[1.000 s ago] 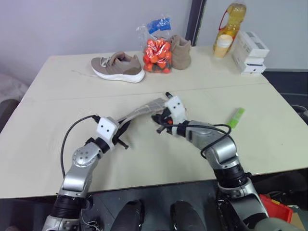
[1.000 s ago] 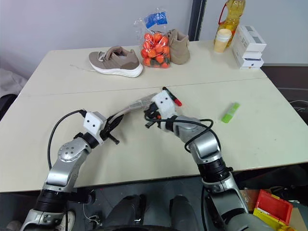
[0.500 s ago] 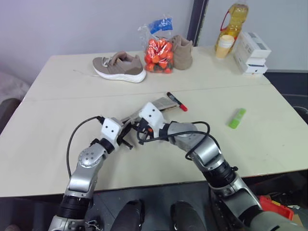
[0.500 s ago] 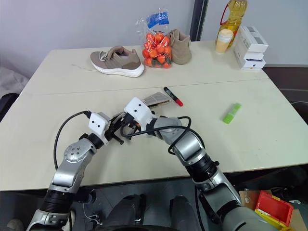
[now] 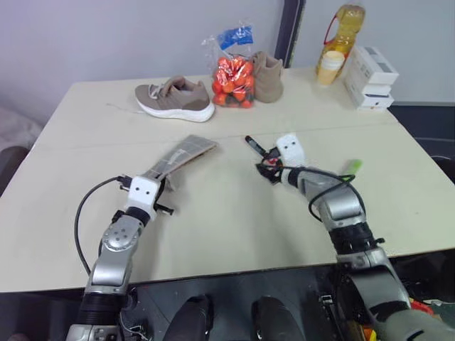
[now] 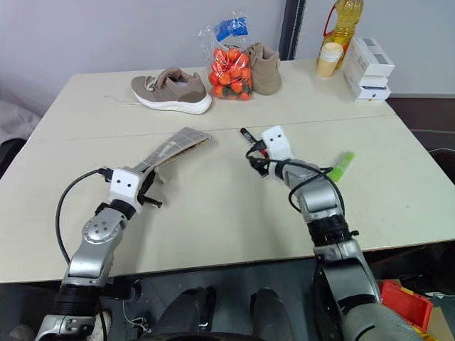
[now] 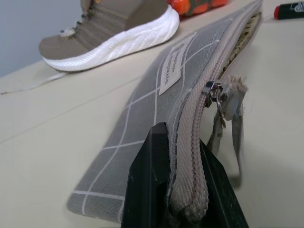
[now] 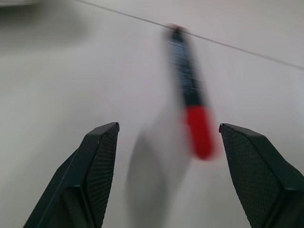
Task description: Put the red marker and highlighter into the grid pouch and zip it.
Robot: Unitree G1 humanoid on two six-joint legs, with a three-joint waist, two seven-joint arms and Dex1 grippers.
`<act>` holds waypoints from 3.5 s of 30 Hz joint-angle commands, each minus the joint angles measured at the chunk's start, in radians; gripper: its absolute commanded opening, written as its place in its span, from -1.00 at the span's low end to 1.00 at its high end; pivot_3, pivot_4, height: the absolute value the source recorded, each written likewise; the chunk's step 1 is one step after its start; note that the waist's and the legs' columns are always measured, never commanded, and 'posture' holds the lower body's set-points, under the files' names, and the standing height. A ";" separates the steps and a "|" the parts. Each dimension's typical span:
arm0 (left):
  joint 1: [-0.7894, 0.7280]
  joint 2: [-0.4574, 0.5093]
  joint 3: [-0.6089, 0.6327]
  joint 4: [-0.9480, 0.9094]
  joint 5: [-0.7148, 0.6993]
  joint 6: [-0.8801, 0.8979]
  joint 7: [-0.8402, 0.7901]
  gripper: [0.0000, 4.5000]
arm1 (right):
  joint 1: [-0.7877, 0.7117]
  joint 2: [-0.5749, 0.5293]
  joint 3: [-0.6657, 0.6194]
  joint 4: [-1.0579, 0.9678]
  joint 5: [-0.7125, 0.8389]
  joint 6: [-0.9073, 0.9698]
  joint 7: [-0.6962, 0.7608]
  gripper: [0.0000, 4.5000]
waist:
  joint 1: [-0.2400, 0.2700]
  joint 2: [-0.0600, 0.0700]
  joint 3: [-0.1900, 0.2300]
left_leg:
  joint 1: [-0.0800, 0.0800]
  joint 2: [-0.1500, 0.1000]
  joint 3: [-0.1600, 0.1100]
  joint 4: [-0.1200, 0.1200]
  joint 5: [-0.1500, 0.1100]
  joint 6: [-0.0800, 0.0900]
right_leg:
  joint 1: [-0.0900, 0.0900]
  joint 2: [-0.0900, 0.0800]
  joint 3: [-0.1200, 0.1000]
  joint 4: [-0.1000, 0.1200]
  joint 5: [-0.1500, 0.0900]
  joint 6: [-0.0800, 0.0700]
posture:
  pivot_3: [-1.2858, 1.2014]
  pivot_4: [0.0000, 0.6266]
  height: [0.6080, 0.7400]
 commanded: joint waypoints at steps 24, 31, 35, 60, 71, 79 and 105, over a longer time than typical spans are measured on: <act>-0.094 -0.056 -0.030 -0.007 -0.117 0.017 -0.133 -1.00 | 0.259 -0.180 0.019 -0.598 0.084 0.003 0.276 -0.88 | -0.001 -0.001 0.001 | -0.001 0.000 -0.001 0.000 0.000 0.000 | 0.000 0.000 -0.001 -0.001 0.000 0.000 | 0.03 -0.52 1.00; -0.111 -0.062 -0.035 0.006 -0.116 0.017 -0.145 -1.00 | 0.251 -0.178 0.026 -0.615 0.077 0.043 0.271 -0.88 | 0.004 -0.002 0.002 | -0.001 0.000 -0.001 0.000 0.000 0.000 | 0.001 -0.001 -0.001 -0.002 0.000 0.000 | 0.03 -0.52 1.00; -0.112 -0.063 -0.036 0.001 -0.116 0.013 -0.148 -1.00 | 0.239 -0.190 0.049 -0.605 0.060 0.039 0.281 -0.88 | 0.004 -0.002 0.002 | -0.001 0.000 -0.001 0.000 0.000 0.000 | 0.001 -0.001 -0.001 -0.002 0.000 0.000 | 0.03 -0.52 1.00; -0.079 0.035 -0.187 -0.002 -0.008 -0.098 -0.280 -1.00 | 0.200 -0.333 0.159 -0.655 -0.124 -0.061 0.404 0.68 | 0.014 -0.003 0.003 | -0.001 0.000 -0.002 0.000 0.000 0.000 | 0.001 -0.002 -0.001 -0.003 0.000 0.000 | 0.03 -0.52 1.00; -0.118 -0.066 -0.179 0.059 -0.001 -0.008 -0.173 -1.00 | 0.262 -0.234 -0.383 -0.373 -0.072 0.199 -0.031 0.98 | 0.026 -0.003 0.003 | -0.001 0.000 -0.002 0.001 0.000 0.000 | 0.003 -0.001 -0.001 -0.004 0.000 0.000 | 0.03 -0.52 1.00; -0.142 -0.053 -0.234 0.075 0.052 0.005 -0.196 -1.00 | 0.212 -0.085 -0.545 -0.313 0.018 0.356 -0.209 0.98 | 0.019 -0.002 0.002 | -0.001 0.000 0.000 0.000 0.000 0.000 | 0.000 0.000 0.000 0.000 0.000 0.000 | 0.03 -0.52 1.00; -0.201 -0.035 -0.110 0.093 -0.094 0.057 -0.259 -1.00 | 0.331 -0.379 -0.028 -0.693 0.075 0.010 0.324 -0.61 | 0.003 -0.002 0.007 | 0.000 0.000 -0.001 0.001 0.000 0.000 | 0.003 0.000 -0.003 -0.001 -0.001 0.001 | 0.03 -0.52 1.00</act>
